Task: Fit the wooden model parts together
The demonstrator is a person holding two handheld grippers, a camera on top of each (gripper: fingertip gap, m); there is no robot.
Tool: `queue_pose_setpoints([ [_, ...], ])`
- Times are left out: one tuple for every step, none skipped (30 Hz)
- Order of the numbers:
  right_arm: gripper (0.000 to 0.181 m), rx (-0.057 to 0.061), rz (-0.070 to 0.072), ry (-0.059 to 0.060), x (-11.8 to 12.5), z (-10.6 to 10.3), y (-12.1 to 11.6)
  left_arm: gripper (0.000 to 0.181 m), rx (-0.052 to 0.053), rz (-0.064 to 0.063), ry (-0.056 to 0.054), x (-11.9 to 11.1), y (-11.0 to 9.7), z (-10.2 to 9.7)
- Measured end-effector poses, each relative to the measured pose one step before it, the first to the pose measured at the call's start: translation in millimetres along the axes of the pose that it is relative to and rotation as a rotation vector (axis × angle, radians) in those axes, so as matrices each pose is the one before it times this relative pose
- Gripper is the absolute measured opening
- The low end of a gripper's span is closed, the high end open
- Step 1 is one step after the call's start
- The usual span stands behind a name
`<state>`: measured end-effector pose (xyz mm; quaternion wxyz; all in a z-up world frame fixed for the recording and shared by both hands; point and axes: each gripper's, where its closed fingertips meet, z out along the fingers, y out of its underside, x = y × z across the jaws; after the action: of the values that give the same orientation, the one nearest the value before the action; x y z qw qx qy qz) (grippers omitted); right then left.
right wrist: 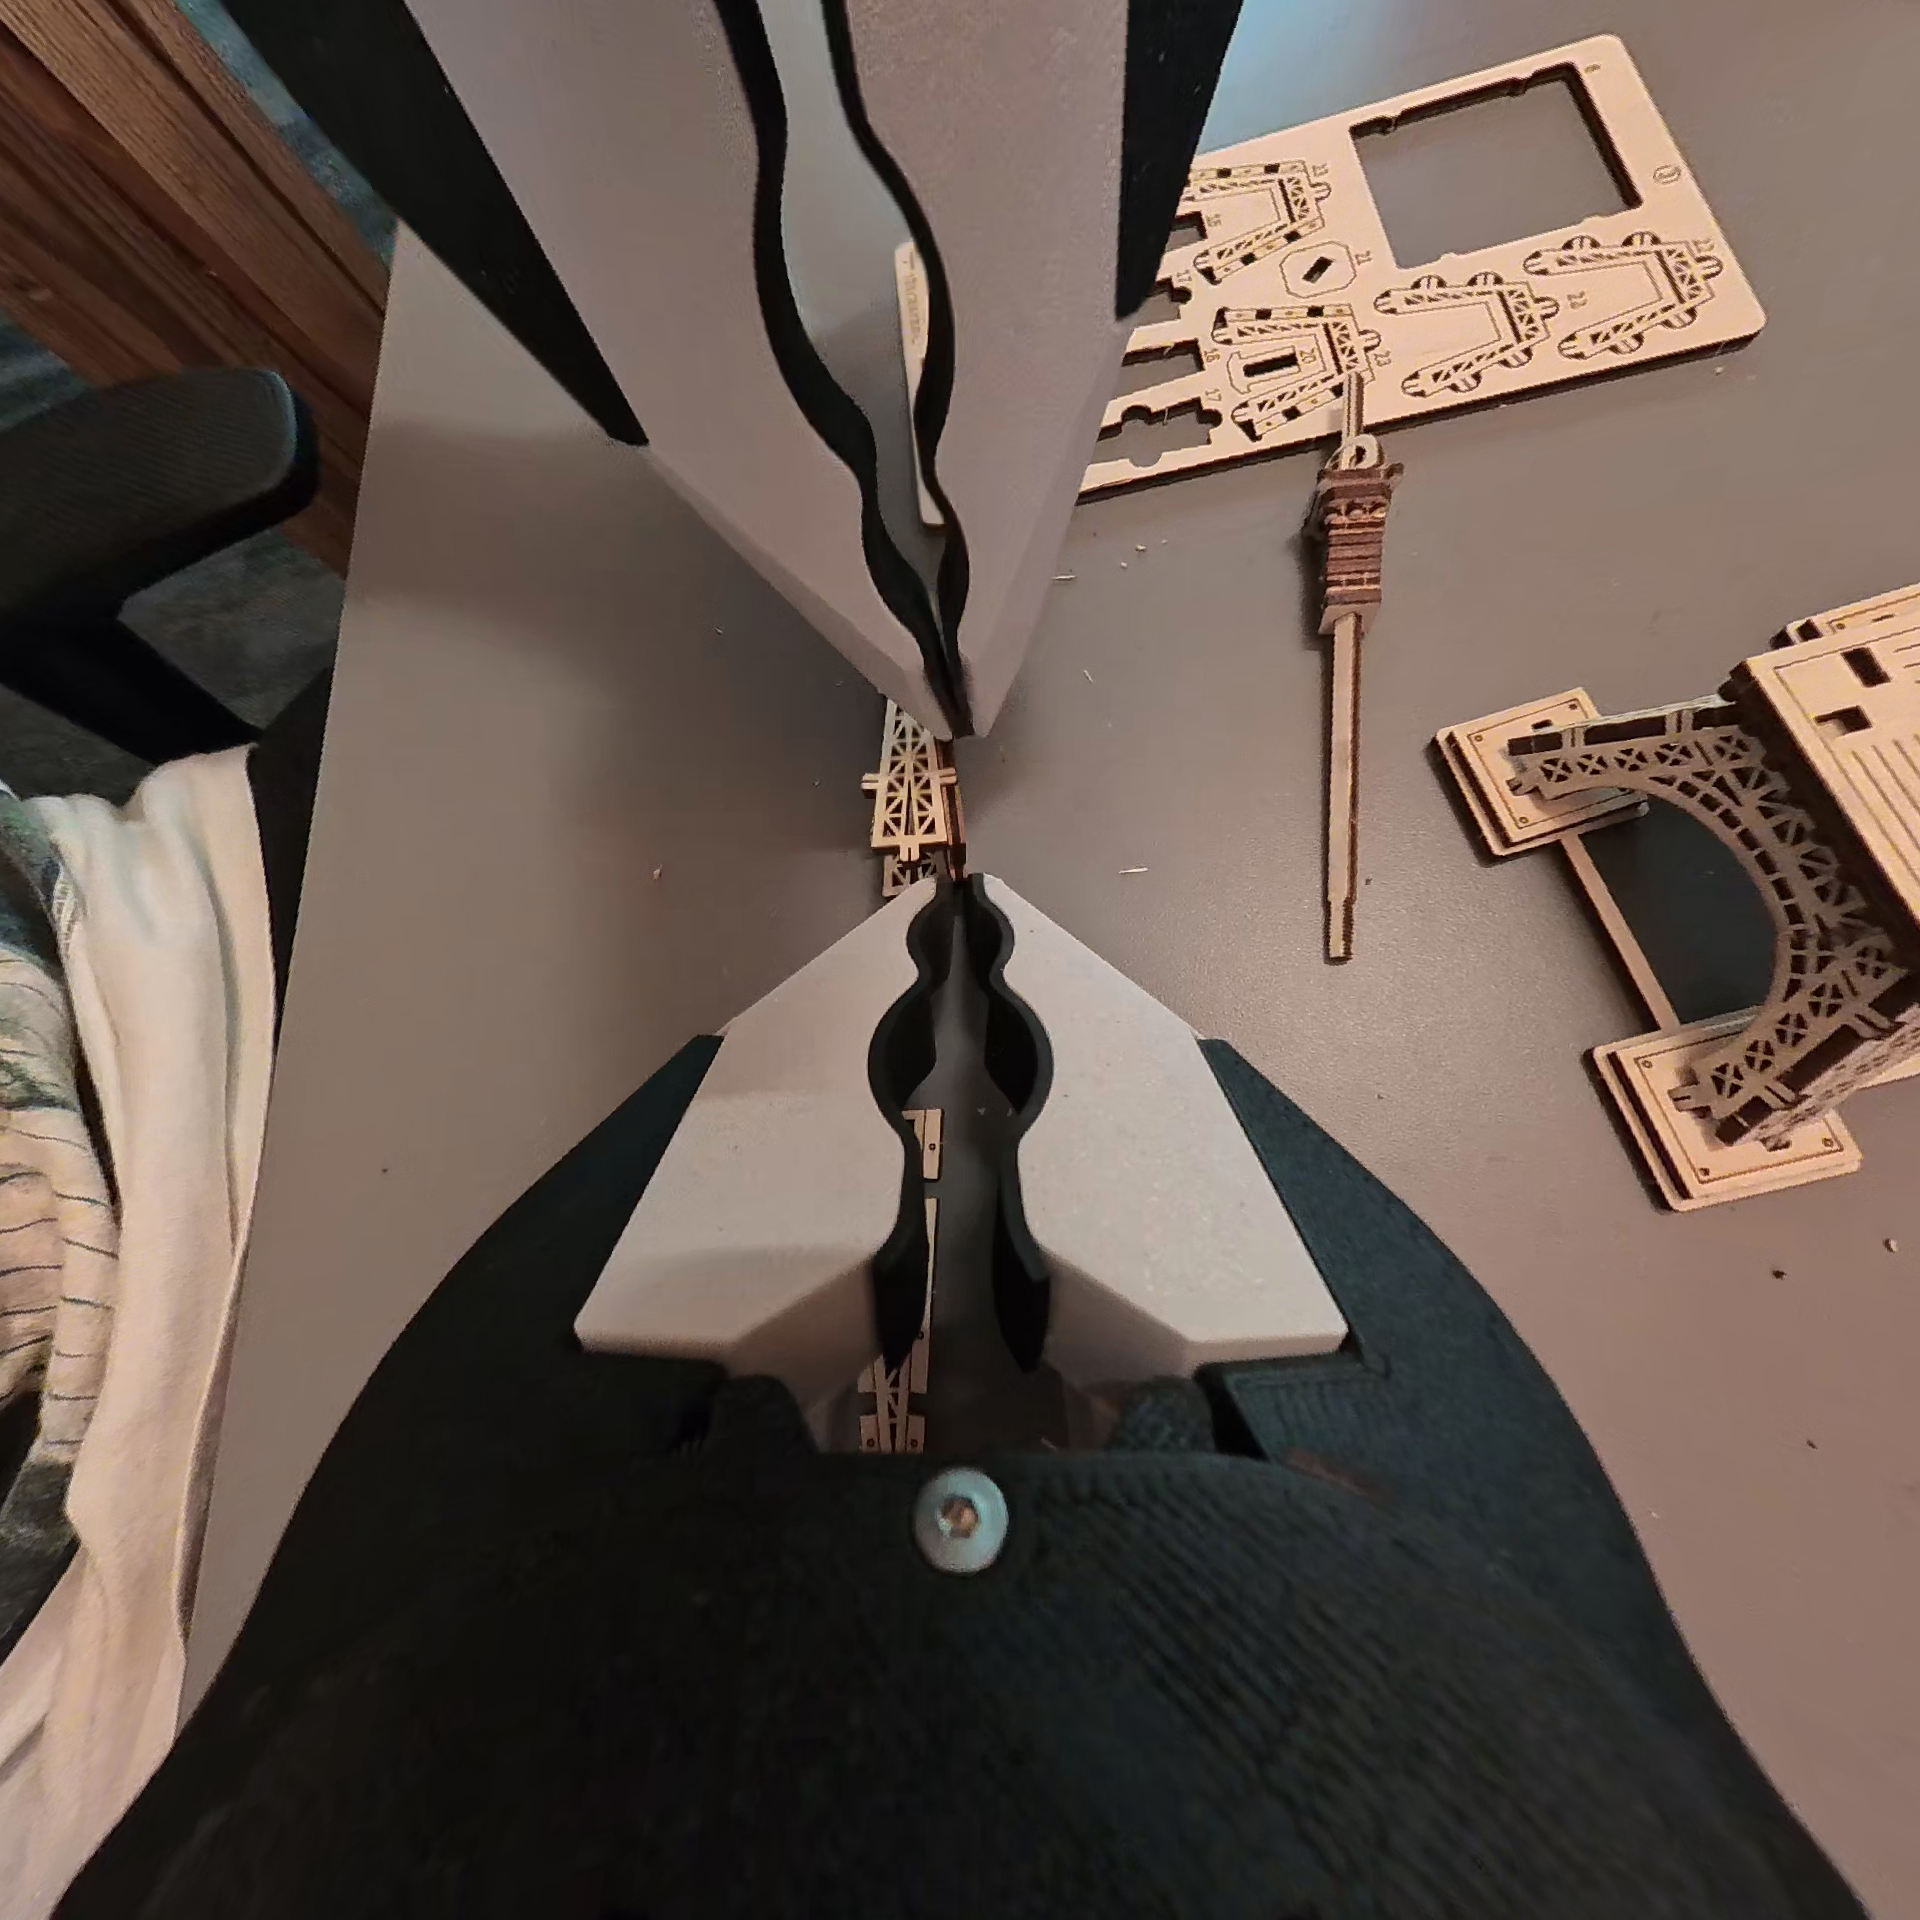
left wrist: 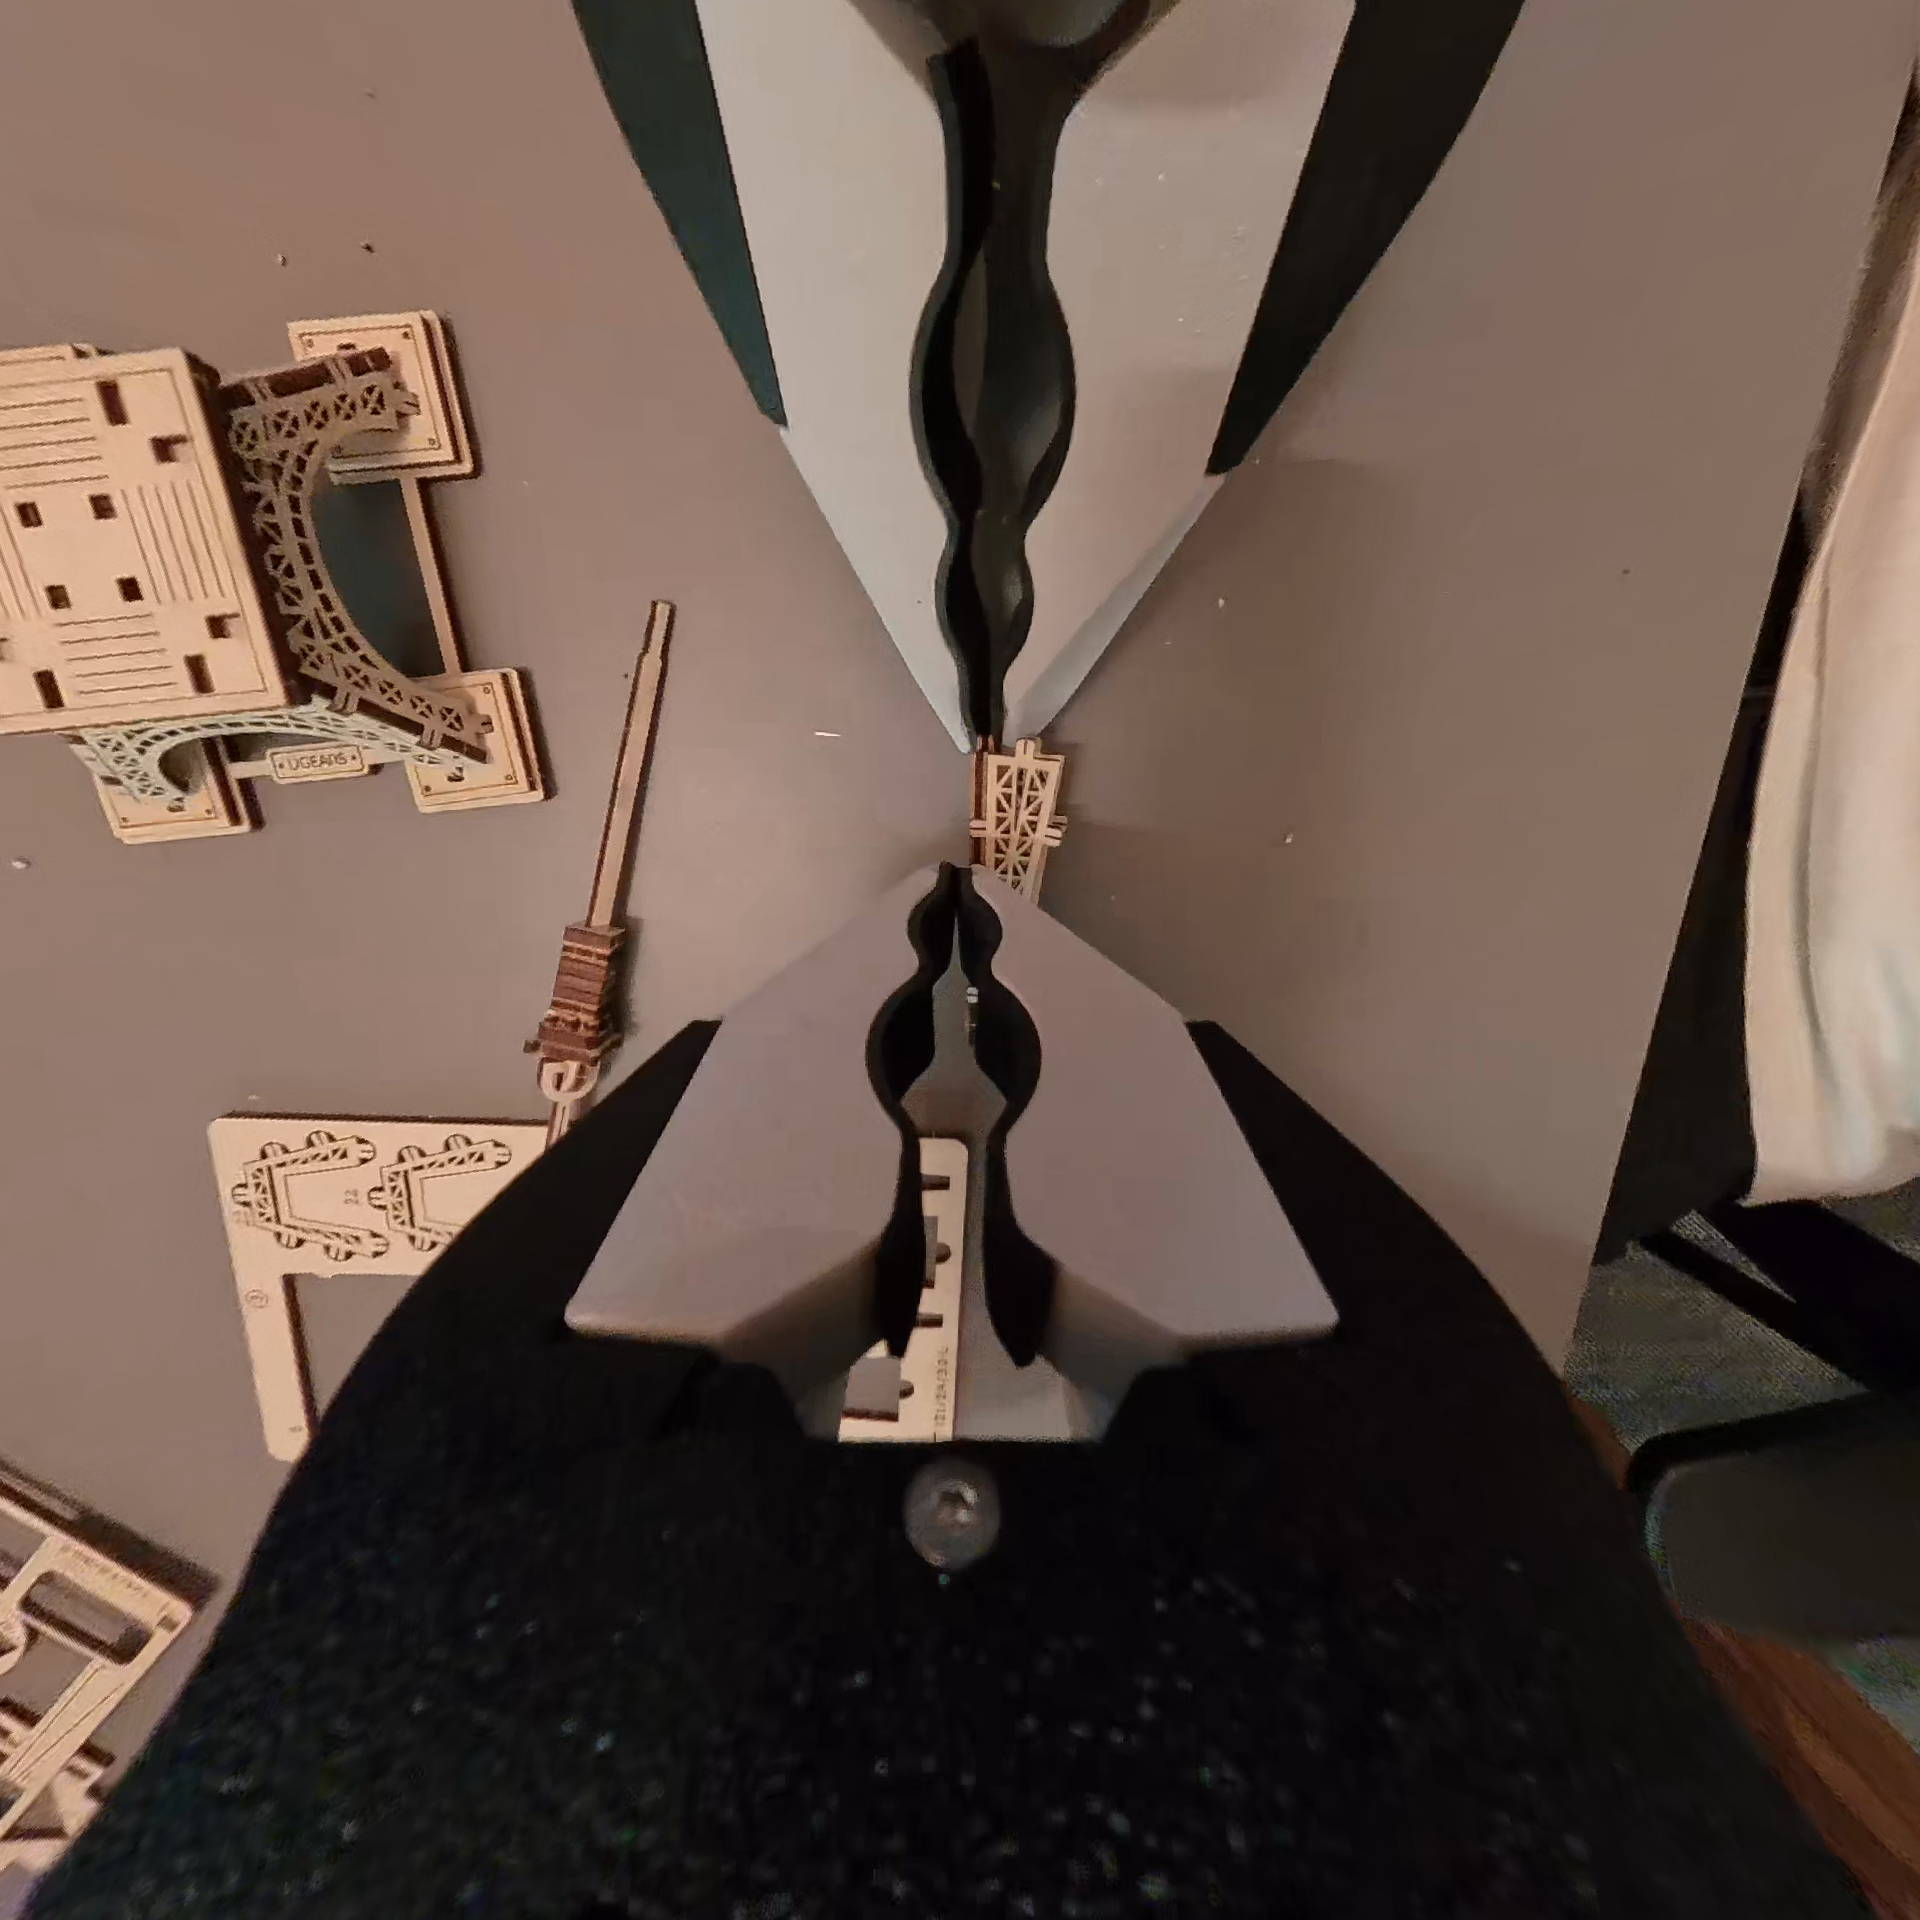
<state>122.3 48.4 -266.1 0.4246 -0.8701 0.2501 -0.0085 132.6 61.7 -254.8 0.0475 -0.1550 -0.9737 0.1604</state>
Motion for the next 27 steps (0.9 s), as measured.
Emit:
queue_pose_setpoints([
  [0.001, 0.0002, 0.0003, -0.0011, -0.17, 0.02, -0.03, 0.000, 0.0111, -0.0032, -0.0008, 0.18, 0.01, -0.09],
  [0.001, -0.0002, 0.0013, -0.0027, -0.25, -0.04, -0.01, 0.000, 0.0042, -0.0030, 0.0028, 1.03, -0.05, 0.01],
  [0.001, 0.0004, 0.0009, -0.0052, -0.51, -0.04, -0.21, 0.000, -0.0014, 0.0025, -0.0026, 0.24, 0.13, 0.18],
  [0.001, 0.0018, 0.0008, -0.0114, -1.30, -0.34, -0.23, 0.000, -0.0039, 0.0061, -0.0068, -0.56, 0.20, 0.52],
  [0.001, -0.0006, 0.0030, -0.0176, -1.87, -0.32, 0.20, 0.000, -0.0026, 0.0021, -0.0058, -0.68, 0.04, 0.79],
  [0.002, 0.0002, 0.0022, -0.0067, -0.57, -0.21, 0.00, 0.000, -0.0015, -0.0008, -0.0060, -0.82, -0.02, 1.14],
  [0.004, -0.0007, -0.0064, -0.0043, -1.20, 0.04, 0.08, 0.000, -0.0070, 0.0024, 0.0052, 1.04, 1.21, 1.98],
  [0.005, -0.0015, -0.0126, -0.0012, -1.42, 0.14, 0.11, 0.000, -0.0195, 0.0085, 0.0073, 2.03, 3.44, 3.80],
  [0.004, -0.0010, -0.0131, 0.0132, 0.17, 0.01, 0.14, 0.000, -0.0256, 0.0121, -0.0070, 0.54, 4.43, 4.46],
  [0.005, 0.0083, -0.0093, 0.0177, 1.22, -0.99, -0.96, 0.000, 0.0096, 0.0053, -0.0186, -0.82, -0.84, 0.95],
  [0.007, 0.0182, -0.0028, 0.0124, 1.17, -1.85, -2.18, 0.000, 0.0302, -0.0048, -0.0045, 0.41, -3.75, -1.97],
  [0.006, 0.0193, 0.0041, 0.0016, 0.29, -2.14, -2.22, 0.000, 0.0272, -0.0094, -0.0018, 0.33, -2.76, -2.94],
  [0.006, 0.0136, 0.0117, -0.0039, 0.35, -1.58, -1.38, 0.000, 0.0213, -0.0100, -0.0125, -1.62, -1.24, -3.46],
  [0.008, 0.0109, 0.0140, -0.0067, 0.16, -1.25, -1.17, 0.000, 0.0220, -0.0105, -0.0124, -1.58, -0.93, -3.54],
  [0.008, 0.0105, 0.0088, -0.0063, 0.22, -1.04, -1.25, 0.000, 0.0253, -0.0122, 0.0049, 1.28, -1.11, -3.10],
  [0.007, 0.0051, 0.0078, -0.0040, 0.29, -0.54, -0.70, 0.000, 0.0261, -0.0131, 0.0077, 1.71, -1.24, -2.62],
  [0.007, -0.0042, 0.0064, -0.0022, 0.38, 0.41, 0.51, 0.000, 0.0215, -0.0126, 0.0026, 1.12, -0.44, -2.11],
  [0.007, -0.0112, 0.0050, 0.0061, 1.30, 1.11, 1.47, 0.000, 0.0145, -0.0128, -0.0095, -0.66, 0.95, -1.98],
  [0.009, -0.0140, 0.0030, 0.0143, 2.02, 1.38, 1.64, 0.000, 0.0124, -0.0154, -0.0331, -4.29, 1.51, -2.38],
  [0.011, -0.0131, -0.0023, 0.0143, 1.47, 1.32, 1.71, 0.000, 0.0163, -0.0211, -0.0454, -5.99, 1.41, -3.12],
  [0.012, -0.0085, -0.0101, 0.0096, 0.16, 0.78, 0.99, 0.000, 0.0267, -0.0270, -0.0289, -2.71, 0.17, -3.84],
  [0.011, -0.0007, -0.0132, 0.0104, -0.45, 0.03, 0.23, 0.004, 0.0373, -0.0286, -0.0153, 1.07, -1.15, -4.72],
  [0.012, 0.0020, -0.0060, 0.0064, -0.93, -0.76, 0.46, 0.009, 0.0420, -0.0250, -0.0284, 1.02, -1.65, -5.36],
  [0.012, 0.0026, -0.0016, -0.0142, -3.51, -1.47, 0.94, 0.015, 0.0410, -0.0158, -0.0296, 2.69, -0.76, -5.64],
  [0.014, 0.0090, -0.0031, -0.0171, -4.32, -2.29, 0.40, 0.019, 0.0399, 0.0042, -0.0138, 6.64, -0.46, -4.92],
  [0.016, 0.0152, -0.0164, -0.0011, -3.16, -3.09, -0.34, 0.022, 0.0321, 0.0238, -0.0207, 7.07, 0.60, -3.35],
  [0.019, 0.0153, -0.0281, 0.0015, -3.17, -3.09, -0.52, 0.027, 0.0161, 0.0359, -0.0336, 5.33, 2.67, -1.66],
])
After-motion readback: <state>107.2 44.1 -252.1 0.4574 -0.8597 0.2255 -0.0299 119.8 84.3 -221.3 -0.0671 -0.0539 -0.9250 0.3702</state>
